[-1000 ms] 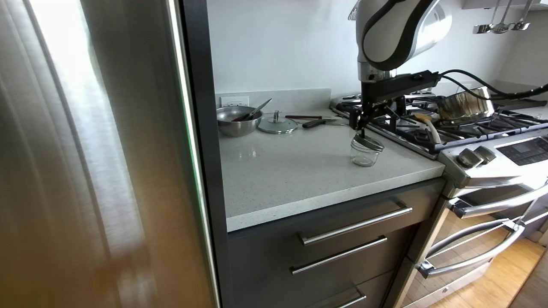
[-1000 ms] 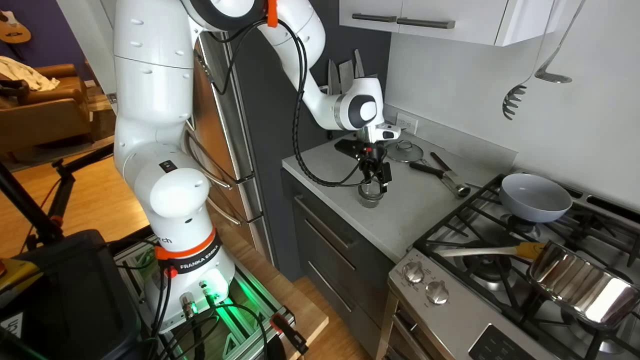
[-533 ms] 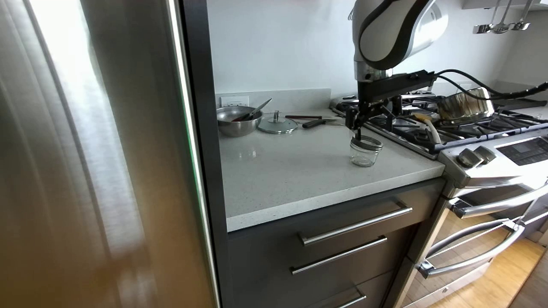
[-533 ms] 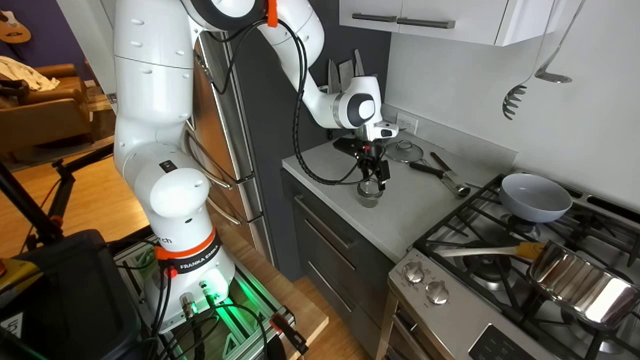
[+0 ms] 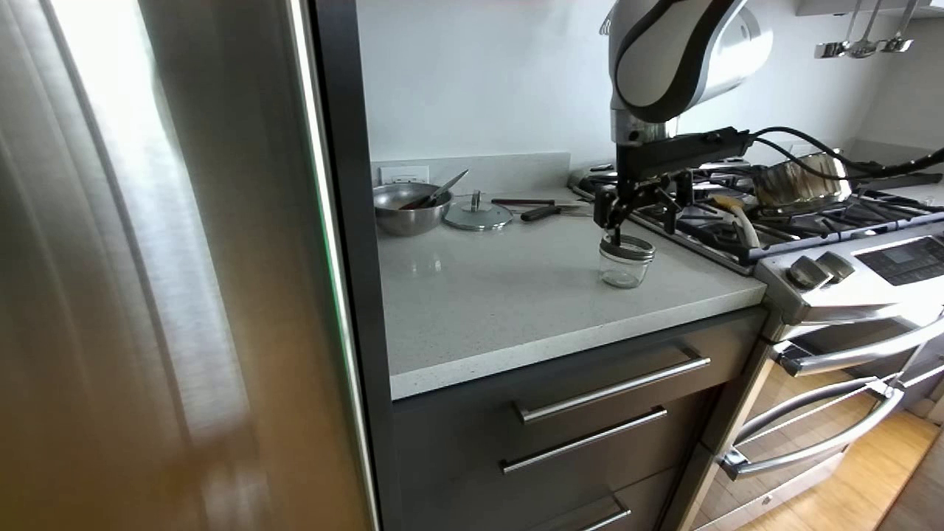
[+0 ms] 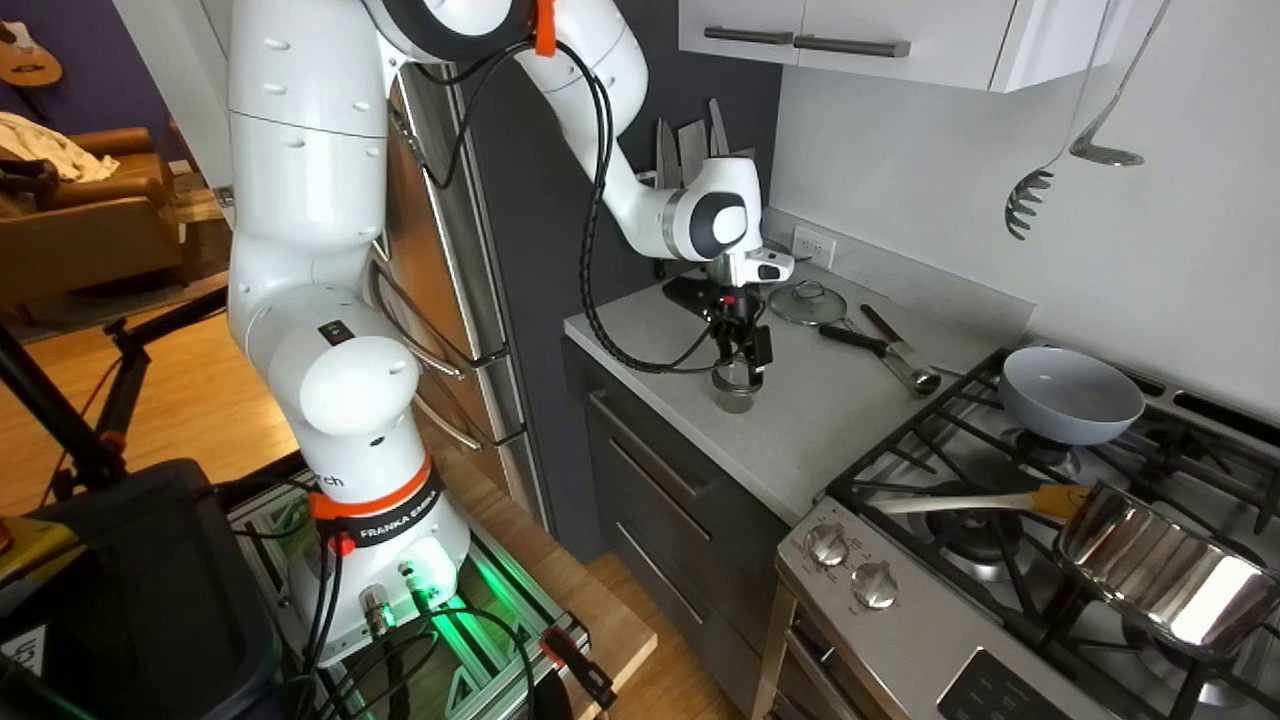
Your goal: Pick up the mason jar lid and place it on the clear jar
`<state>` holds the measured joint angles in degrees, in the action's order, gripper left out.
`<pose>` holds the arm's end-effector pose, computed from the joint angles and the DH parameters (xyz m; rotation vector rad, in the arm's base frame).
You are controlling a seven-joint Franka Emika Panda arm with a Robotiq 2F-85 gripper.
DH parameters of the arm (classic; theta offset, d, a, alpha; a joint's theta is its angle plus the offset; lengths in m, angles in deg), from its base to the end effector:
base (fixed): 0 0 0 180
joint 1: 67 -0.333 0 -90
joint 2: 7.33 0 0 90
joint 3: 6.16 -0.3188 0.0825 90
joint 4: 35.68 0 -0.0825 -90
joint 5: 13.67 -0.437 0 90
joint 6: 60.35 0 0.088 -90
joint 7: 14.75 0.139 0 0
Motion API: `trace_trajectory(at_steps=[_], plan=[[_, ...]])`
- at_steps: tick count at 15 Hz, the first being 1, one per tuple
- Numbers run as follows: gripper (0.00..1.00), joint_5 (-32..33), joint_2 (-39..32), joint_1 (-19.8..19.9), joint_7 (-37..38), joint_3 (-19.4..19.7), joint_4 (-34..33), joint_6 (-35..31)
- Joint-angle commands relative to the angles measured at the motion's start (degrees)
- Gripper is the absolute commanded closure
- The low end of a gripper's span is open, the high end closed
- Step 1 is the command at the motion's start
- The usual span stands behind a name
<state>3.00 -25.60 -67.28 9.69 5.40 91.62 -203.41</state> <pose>0.5640 -0.1218 0.1577 2.8537 -0.5453 -0.0244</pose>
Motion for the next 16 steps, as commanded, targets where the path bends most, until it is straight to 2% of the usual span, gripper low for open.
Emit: trace_trajectory(at_steps=[1,12,16], plan=[[0.0,-2.12,0.7,0.86,-2.0,-0.69,2.07,-1.85],[0.0,-1.7,4.96,1.09,-1.62,-0.1,6.44,-3.5],[0.0,-2.05,4.64,1.32,-2.38,-0.57,6.18,-2.56]])
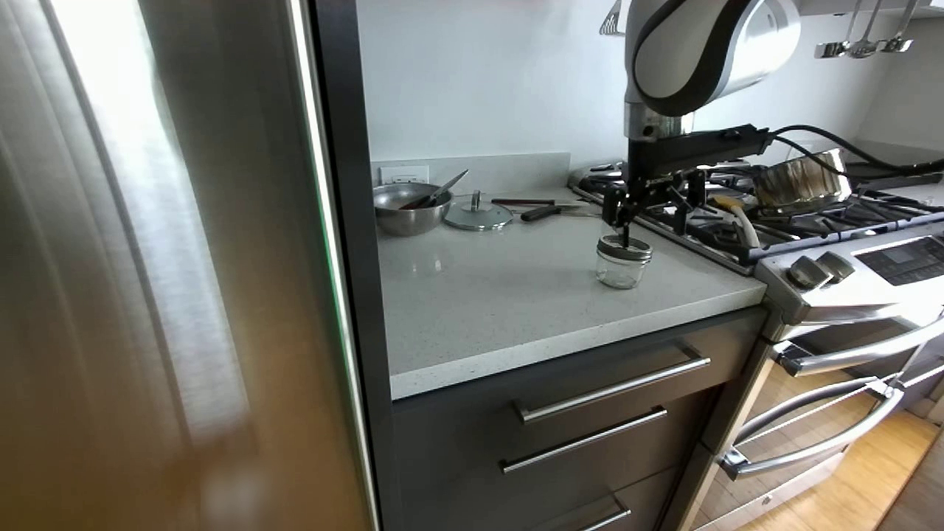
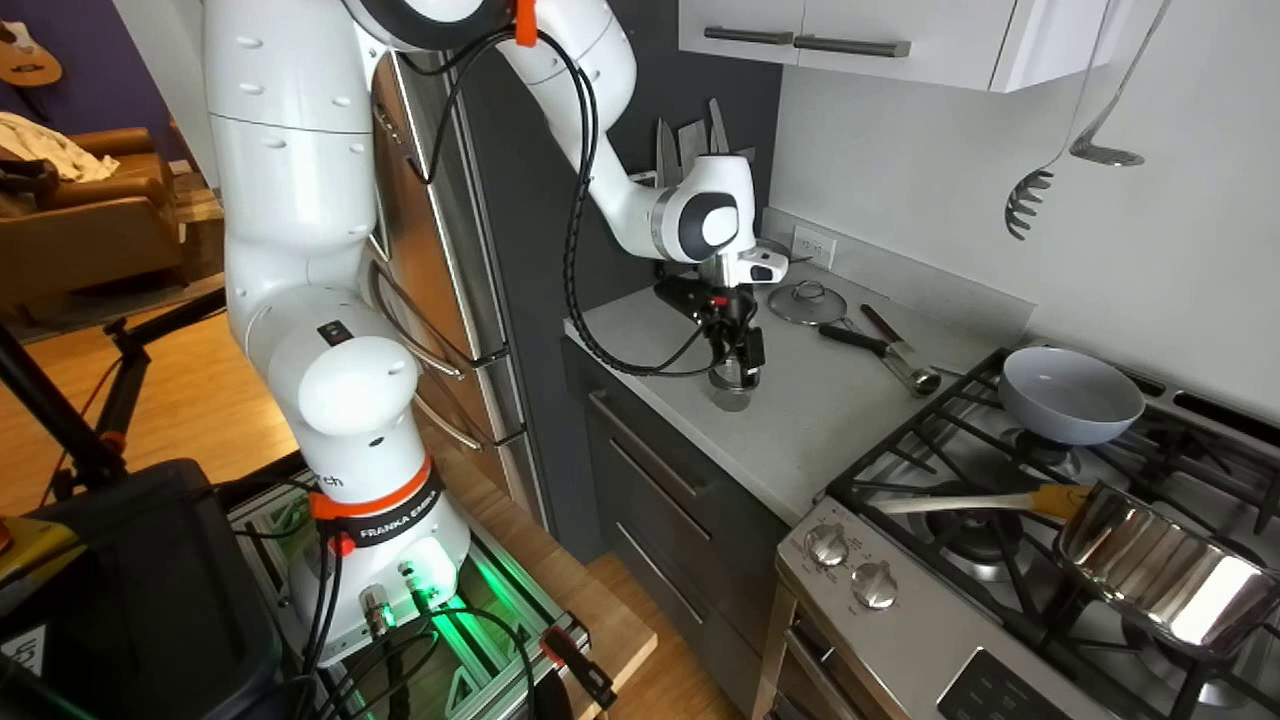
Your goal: Pick up the mason jar lid and place it on the clear jar
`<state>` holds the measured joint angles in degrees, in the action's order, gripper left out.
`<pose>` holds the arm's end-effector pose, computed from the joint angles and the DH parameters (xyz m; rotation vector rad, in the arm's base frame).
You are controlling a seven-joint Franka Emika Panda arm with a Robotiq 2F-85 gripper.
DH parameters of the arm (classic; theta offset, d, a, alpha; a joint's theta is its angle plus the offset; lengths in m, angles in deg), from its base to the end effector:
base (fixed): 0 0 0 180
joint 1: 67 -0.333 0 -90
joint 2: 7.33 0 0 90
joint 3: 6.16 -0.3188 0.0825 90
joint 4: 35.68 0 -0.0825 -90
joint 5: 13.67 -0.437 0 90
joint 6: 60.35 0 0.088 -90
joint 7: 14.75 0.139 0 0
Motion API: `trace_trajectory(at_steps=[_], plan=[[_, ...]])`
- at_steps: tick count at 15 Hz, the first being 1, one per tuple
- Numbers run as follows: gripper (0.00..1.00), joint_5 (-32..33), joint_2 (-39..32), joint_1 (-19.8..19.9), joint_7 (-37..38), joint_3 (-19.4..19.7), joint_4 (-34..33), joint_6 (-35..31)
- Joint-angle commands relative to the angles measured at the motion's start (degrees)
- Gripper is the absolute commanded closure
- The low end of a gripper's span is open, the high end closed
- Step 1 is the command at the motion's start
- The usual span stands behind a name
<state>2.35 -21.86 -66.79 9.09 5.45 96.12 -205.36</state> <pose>0.5434 -0.1210 0.1652 2.8780 -0.5611 -0.0017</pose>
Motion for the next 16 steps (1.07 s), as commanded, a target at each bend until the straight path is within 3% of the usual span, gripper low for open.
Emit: trace_trajectory(at_steps=[1,16], plan=[[0.0,-1.51,0.77,0.89,-1.99,-0.67,1.67,-0.56],[0.0,-2.31,-0.26,0.99,-3.82,-0.97,1.08,-0.1]])
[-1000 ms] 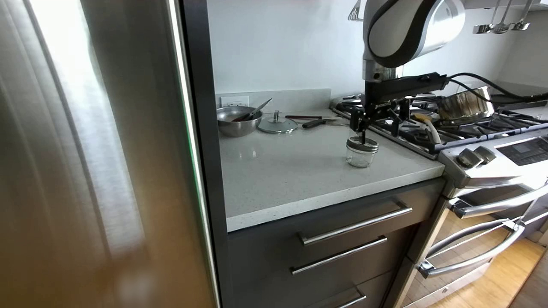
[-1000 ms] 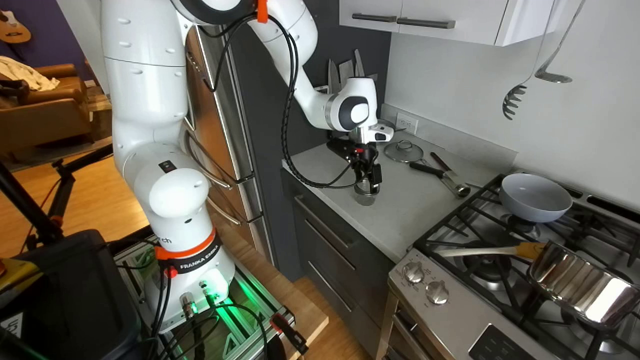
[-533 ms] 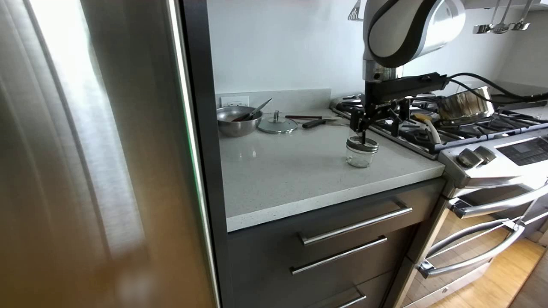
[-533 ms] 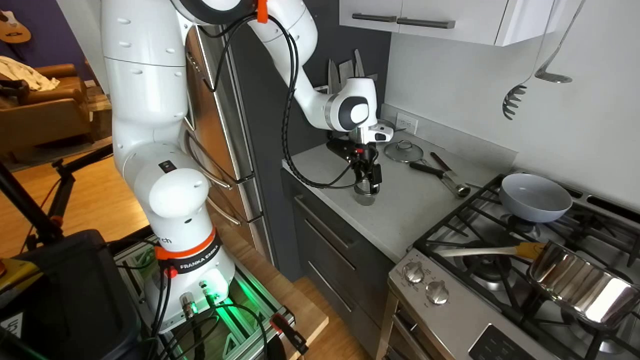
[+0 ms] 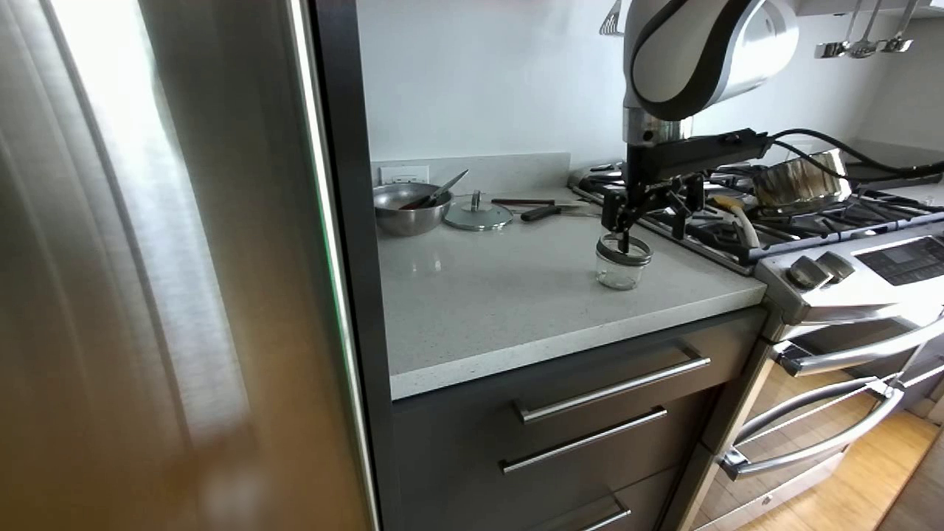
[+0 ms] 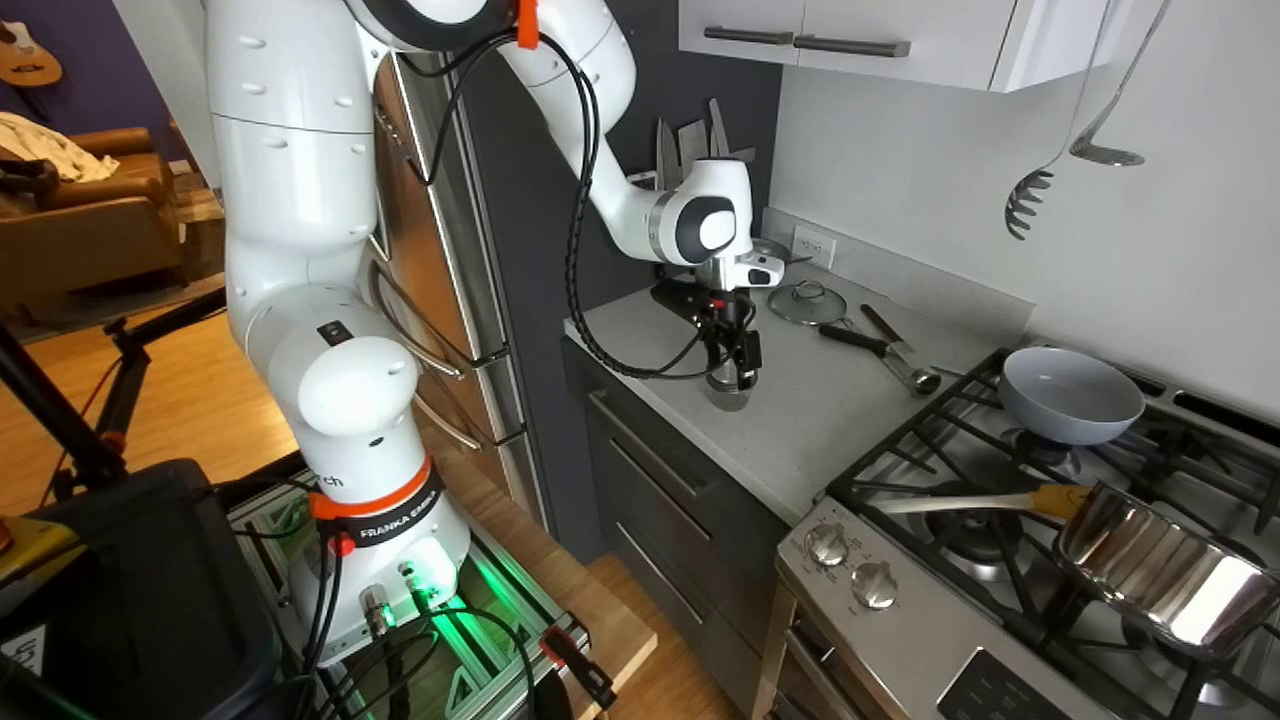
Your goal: Pick up the mason jar lid and place it on the clear jar
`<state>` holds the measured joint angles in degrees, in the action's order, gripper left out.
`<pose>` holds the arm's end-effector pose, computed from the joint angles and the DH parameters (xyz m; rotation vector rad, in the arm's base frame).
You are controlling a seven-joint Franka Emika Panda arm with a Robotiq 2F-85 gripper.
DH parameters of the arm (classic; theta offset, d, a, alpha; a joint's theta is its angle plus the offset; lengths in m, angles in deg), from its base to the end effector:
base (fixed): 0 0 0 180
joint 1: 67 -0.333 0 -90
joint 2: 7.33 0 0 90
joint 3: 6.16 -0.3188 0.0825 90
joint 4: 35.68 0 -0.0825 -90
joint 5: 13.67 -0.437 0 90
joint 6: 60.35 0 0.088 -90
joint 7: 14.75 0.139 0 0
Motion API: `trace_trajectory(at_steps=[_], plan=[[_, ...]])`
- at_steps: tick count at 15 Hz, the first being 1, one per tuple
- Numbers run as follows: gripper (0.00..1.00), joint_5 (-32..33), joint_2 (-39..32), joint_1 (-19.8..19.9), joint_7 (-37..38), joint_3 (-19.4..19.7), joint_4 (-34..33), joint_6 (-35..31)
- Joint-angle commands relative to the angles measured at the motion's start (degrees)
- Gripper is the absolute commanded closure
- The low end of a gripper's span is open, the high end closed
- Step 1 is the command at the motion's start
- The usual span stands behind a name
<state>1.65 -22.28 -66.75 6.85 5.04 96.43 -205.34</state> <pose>0.5404 -0.1168 0.1588 2.8949 -0.5102 -0.0269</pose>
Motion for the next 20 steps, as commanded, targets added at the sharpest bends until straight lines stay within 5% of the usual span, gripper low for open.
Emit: trace_trajectory(at_steps=[1,11,20], plan=[[0.0,-1.51,0.3,0.96,-1.49,-0.47,0.85,-0.28],[0.0,-0.51,4.75,1.48,-1.0,-0.05,2.9,-1.43],[0.0,-0.44,17.7,3.09,-2.06,-1.01,9.61,-0.18]])
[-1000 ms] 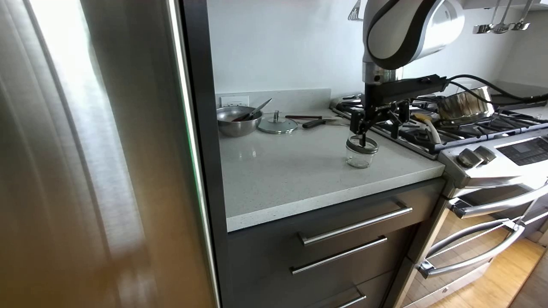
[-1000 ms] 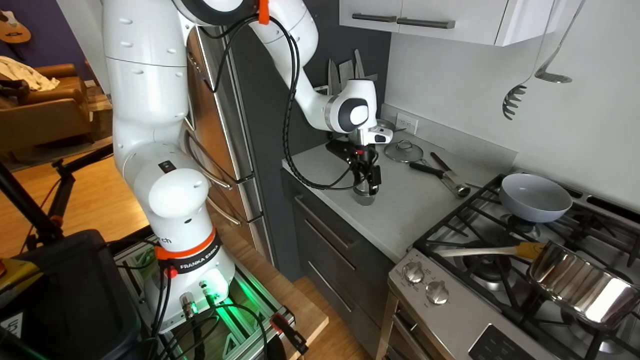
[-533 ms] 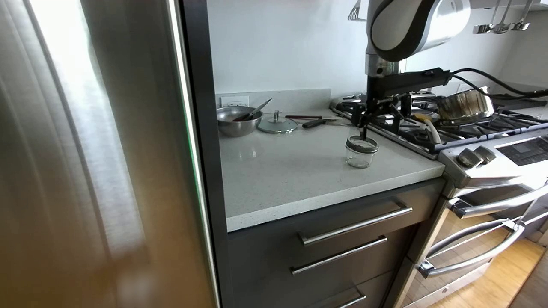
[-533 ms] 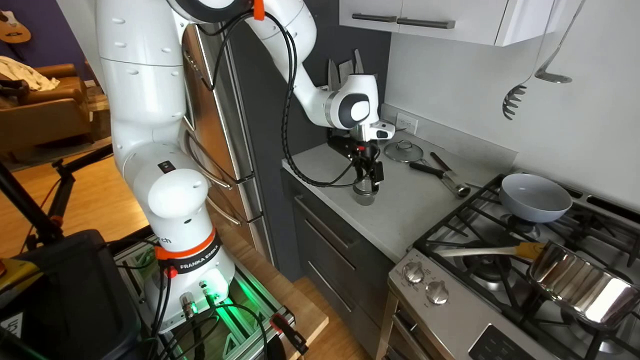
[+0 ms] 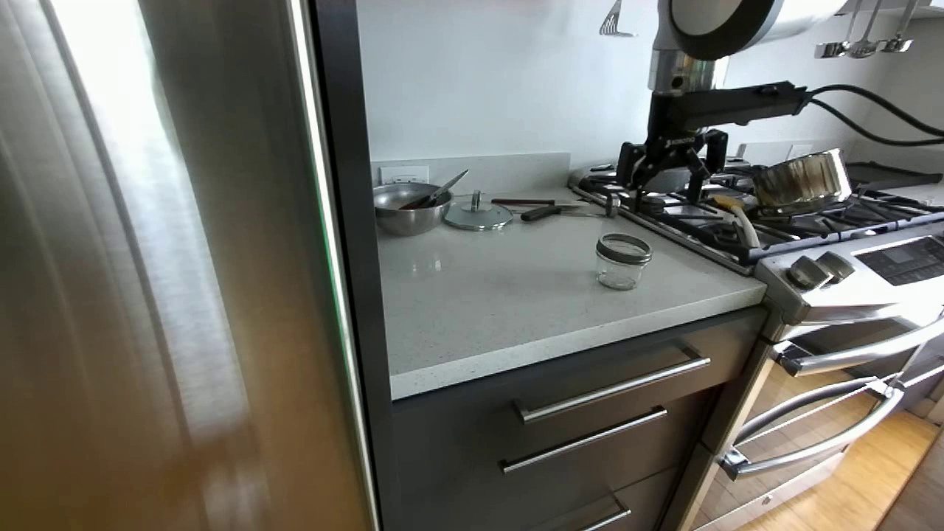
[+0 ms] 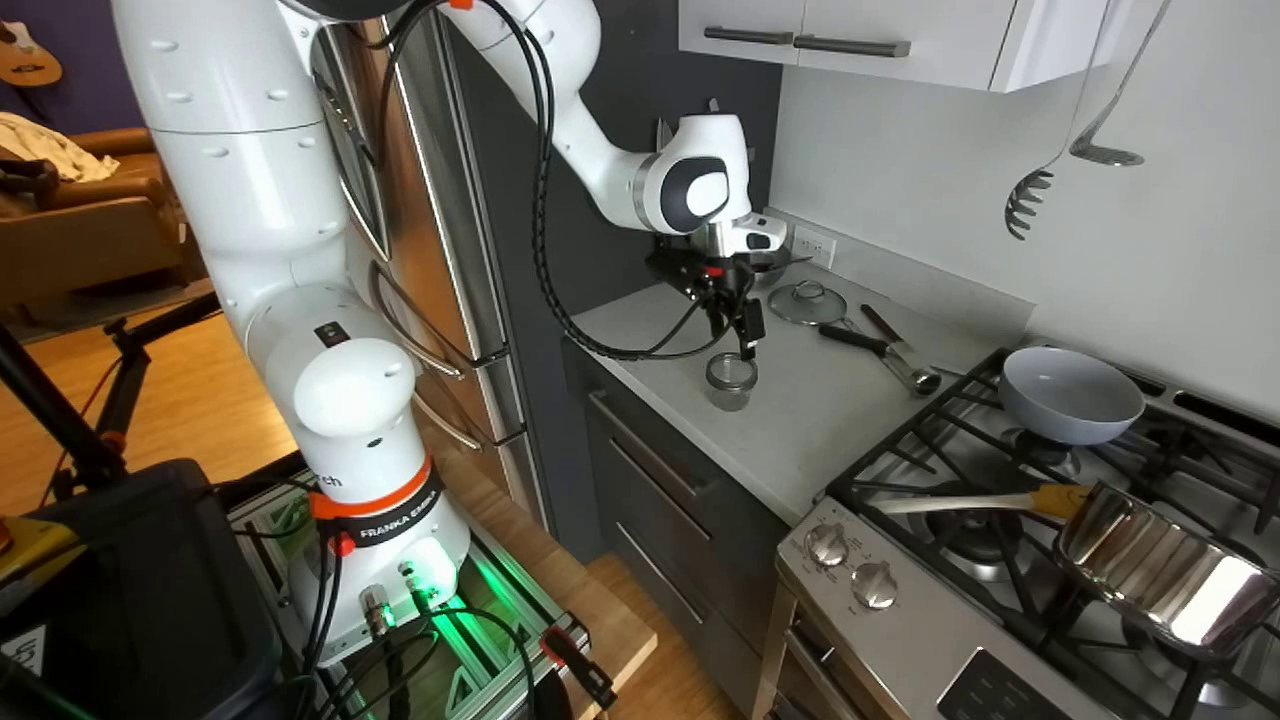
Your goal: Pick up the mason jar lid and place it on the clear jar
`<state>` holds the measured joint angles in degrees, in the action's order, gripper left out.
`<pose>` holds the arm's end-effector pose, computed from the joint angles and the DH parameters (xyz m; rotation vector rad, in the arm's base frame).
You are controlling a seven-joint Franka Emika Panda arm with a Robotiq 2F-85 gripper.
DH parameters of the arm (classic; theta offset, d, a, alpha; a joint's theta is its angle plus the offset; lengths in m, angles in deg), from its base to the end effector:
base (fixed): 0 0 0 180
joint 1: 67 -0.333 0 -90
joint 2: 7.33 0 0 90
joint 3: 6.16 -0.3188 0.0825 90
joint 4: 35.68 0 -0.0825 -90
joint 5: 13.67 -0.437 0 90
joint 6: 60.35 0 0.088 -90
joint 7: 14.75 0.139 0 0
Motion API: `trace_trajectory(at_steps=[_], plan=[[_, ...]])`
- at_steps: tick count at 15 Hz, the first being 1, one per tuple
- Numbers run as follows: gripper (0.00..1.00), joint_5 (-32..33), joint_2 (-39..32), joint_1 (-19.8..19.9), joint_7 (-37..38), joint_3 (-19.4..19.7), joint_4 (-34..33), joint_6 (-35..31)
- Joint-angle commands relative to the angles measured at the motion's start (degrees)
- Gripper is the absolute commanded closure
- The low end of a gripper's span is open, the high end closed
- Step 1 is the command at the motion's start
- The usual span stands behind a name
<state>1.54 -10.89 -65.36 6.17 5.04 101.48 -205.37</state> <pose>0.5270 -0.1232 0.2289 2.9200 -0.5557 0.1287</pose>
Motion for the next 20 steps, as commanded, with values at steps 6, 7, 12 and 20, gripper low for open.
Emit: trace_trajectory(at_steps=[6,7,12,20], plan=[[0.0,-2.19,13.62,3.82,-3.47,-2.41,7.34,0.75],[0.0,-2.39,14.6,4.11,-4.1,-2.59,7.77,0.63],[0.0,-4.96,19.39,5.18,-6.16,-3.34,9.79,0.61],[0.0,-3.84,17.9,6.61,-5.22,-5.18,7.91,0.25]])
